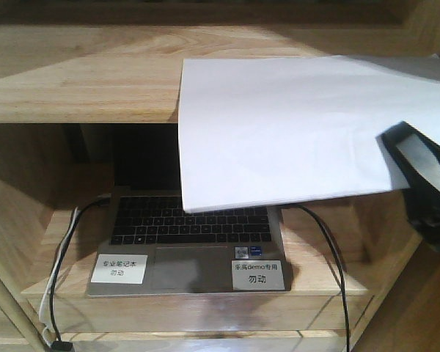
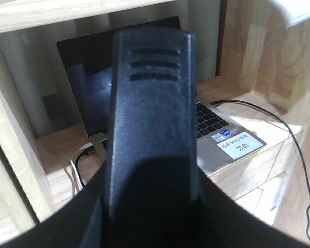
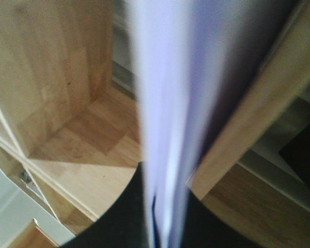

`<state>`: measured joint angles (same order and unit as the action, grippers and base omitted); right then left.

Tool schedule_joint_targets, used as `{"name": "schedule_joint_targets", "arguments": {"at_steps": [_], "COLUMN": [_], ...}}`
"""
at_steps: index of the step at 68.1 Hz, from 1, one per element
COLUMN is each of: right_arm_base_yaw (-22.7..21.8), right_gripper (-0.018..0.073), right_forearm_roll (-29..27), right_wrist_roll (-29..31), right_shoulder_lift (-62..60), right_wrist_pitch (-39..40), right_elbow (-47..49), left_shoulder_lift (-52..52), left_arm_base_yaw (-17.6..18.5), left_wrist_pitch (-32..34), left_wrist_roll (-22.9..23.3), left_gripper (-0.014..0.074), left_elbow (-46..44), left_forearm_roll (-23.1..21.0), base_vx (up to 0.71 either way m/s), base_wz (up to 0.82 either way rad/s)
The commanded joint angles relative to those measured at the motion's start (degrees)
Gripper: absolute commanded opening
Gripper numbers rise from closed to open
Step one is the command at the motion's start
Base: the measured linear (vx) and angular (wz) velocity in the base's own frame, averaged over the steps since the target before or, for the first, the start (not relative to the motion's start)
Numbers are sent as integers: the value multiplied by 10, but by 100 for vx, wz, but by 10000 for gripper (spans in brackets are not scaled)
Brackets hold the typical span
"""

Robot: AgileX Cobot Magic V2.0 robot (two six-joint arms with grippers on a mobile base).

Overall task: Grab stapler and paper to desk for stapling
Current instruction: 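Pinch the paper edge with the right gripper and pull it off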

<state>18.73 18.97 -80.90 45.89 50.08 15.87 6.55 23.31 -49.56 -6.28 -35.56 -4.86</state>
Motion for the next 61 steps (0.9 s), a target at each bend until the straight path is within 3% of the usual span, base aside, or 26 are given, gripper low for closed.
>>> {"name": "schedule_joint_targets", "arguments": {"at_steps": [1, 25, 61], "right_arm_base_yaw": [1, 1, 0], "right_gripper": [-3, -3, -3], "right_forearm_roll": [0, -67, -77], "right_wrist_roll": [9, 15, 9], "right_shoulder_lift": [-37, -144, -312], "right_wrist_pitch": [-7, -52, -95], "right_elbow": [5, -100, -165], "left_shoulder_lift": [7, 7, 7], "left_arm_base_yaw": [2, 2, 2], "left_wrist_pitch": [67, 67, 67], "left_wrist_roll": [3, 3, 3], "left_gripper": [-6, -6, -6], "left_elbow": [-16, -16, -16], "left_forearm_roll": [-7, -7, -7], "base_vx": [0, 0, 0], "base_wz": [0, 0, 0]}}
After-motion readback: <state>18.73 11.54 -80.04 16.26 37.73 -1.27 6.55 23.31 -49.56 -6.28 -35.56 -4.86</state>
